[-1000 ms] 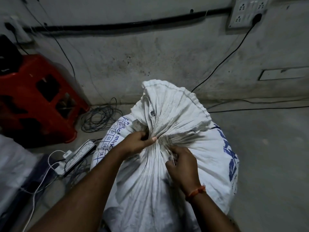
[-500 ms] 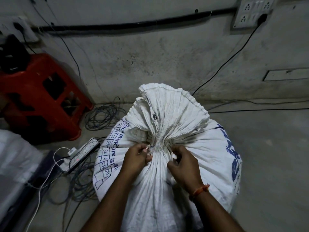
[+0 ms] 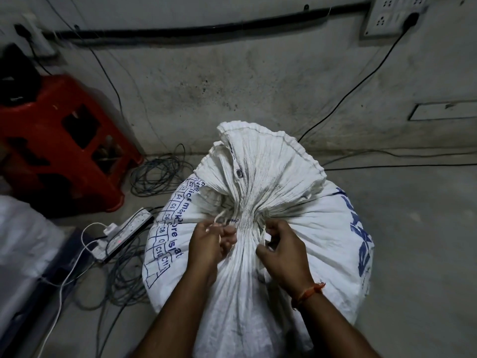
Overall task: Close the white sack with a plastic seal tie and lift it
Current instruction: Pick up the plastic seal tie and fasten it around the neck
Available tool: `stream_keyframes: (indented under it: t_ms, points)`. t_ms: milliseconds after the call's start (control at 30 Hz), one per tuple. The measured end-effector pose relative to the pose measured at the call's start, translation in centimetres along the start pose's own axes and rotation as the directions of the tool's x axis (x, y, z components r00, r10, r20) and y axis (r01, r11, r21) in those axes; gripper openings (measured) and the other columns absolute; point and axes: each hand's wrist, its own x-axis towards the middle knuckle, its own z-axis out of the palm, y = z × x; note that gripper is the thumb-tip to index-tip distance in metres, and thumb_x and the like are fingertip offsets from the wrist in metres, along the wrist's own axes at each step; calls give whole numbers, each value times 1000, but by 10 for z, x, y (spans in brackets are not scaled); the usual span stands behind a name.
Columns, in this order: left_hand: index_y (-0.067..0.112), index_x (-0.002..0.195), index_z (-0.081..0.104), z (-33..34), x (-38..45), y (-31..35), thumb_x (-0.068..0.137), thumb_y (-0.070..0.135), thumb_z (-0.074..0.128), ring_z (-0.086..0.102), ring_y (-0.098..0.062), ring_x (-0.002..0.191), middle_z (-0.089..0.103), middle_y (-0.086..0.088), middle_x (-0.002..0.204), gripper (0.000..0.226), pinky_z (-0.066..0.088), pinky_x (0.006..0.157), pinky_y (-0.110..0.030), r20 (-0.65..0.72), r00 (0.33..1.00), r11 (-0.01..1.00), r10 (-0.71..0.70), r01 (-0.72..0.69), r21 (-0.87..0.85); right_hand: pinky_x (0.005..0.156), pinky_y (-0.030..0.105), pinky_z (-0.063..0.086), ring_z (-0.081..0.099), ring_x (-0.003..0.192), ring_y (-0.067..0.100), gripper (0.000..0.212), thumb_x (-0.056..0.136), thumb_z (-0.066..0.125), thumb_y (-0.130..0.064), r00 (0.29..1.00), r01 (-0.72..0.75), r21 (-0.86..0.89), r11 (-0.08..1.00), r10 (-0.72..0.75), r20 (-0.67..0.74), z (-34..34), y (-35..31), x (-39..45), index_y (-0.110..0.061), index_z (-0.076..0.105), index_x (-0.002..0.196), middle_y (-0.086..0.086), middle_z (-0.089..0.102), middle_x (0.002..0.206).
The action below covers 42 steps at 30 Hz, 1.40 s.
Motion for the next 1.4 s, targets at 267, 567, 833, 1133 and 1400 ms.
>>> stream_keyframes:
  t_ms: [267,567,833,1133,1400]
  points:
    - [8,86,65,-2,-20,-9,100,3,42,49,-12,57,60,-7,71,27,36,48,-20,8,984,981,-180,179,75,73,-6,37,56,82,-16,57,73,70,-2,999,3,6,1000,-4,51,-5,0,-6,-19,65,127,-11,68,106]
    - [7,92,68,-7,-22,-19,104,13,48,36,-5,42,48,3,52,24,28,39,-15,28,984,974,-178,172,149,80,-2,40,62,85,-10,58,77,71,-4,996,0,17,1000,-2,86,-5,3,-7,-22,63,131,-16,65,106]
    - [3,86,56,10,-19,-12,109,9,37,69,-7,49,61,-14,76,31,53,48,-13,23,990,983,-141,142,-119,88,31,57,68,86,13,66,74,63,7,992,-54,74,996,45,120,-3,11,-6,-26,62,131,-15,69,92]
    - [0,81,56,24,-23,-8,110,10,32,73,-11,55,66,-18,80,39,56,52,-14,-15,1000,985,-8,5,-175,80,55,60,65,82,12,66,66,58,-9,974,-187,260,947,145,173,2,14,-5,-30,63,129,-14,72,112]
    - [0,81,55,24,-22,-7,110,11,31,72,-11,54,65,-19,81,39,53,49,-13,-36,999,983,0,-6,-181,84,54,59,62,79,13,61,70,59,5,979,-176,316,932,133,153,4,16,0,-35,67,116,-13,73,112]
